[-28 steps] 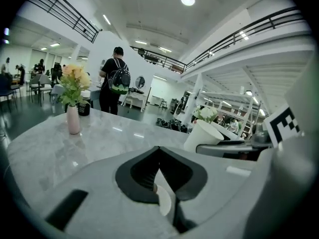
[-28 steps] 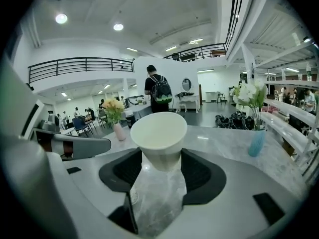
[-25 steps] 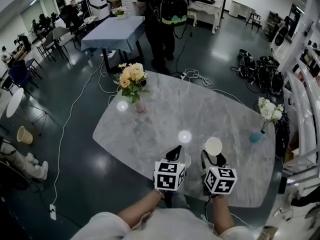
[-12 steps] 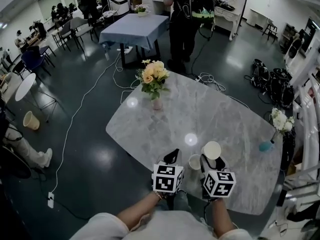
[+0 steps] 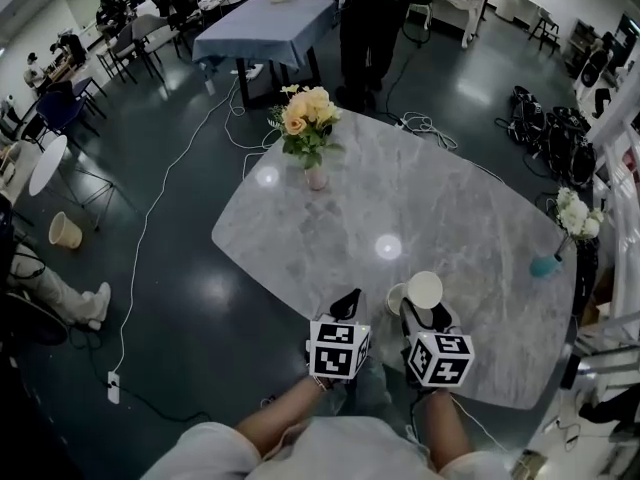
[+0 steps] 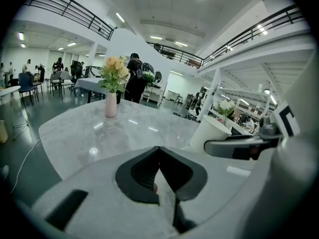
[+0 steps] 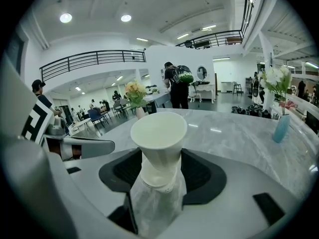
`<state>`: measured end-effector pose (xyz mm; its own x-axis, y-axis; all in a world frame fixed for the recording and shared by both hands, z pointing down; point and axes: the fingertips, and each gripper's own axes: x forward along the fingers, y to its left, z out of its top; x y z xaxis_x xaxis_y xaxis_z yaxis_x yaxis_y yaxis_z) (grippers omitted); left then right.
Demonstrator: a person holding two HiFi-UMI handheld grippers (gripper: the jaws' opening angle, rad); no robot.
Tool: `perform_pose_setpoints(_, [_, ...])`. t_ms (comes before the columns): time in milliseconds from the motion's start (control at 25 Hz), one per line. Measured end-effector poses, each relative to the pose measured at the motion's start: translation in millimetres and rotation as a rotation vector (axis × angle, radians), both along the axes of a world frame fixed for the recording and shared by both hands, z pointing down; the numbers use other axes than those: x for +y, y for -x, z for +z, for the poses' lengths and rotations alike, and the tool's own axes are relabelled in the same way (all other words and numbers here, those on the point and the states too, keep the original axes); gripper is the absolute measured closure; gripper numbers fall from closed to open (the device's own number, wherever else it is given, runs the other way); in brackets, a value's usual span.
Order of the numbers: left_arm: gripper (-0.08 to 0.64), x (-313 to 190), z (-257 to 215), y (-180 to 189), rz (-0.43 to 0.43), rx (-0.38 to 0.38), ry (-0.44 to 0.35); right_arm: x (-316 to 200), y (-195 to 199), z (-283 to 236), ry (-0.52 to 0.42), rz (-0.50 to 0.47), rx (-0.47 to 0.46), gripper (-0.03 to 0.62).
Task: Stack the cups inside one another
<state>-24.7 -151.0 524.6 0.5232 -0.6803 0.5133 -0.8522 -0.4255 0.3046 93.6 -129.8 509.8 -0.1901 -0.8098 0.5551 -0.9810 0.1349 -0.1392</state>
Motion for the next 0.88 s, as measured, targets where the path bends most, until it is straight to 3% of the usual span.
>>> perform_pose_setpoints(320, [0.565,12,24,0,0.01,-0.024,0.058,7,9,14,0.034,-0.014,-0.029,0.368])
perform_pose_setpoints(880, [0.565,5,34,-2,0.008,-0.01,0.082,5,17,25,0.066,-0.045,-0.008,0.368])
